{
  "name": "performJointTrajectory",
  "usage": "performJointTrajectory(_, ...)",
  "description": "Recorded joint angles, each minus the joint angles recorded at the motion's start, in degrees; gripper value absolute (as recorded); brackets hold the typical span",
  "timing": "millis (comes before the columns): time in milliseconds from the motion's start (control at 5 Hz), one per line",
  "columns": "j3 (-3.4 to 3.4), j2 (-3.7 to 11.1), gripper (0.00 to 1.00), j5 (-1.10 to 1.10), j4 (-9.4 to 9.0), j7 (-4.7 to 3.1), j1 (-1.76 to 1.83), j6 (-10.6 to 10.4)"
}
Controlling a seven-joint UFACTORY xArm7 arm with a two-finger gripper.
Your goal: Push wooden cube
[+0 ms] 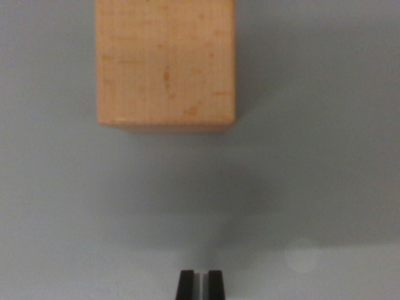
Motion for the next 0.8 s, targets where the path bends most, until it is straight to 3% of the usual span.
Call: performJointTrajectory(800, 0.05, 0.69, 1.00, 0.07, 0.96, 0.03, 0.04, 0.28)
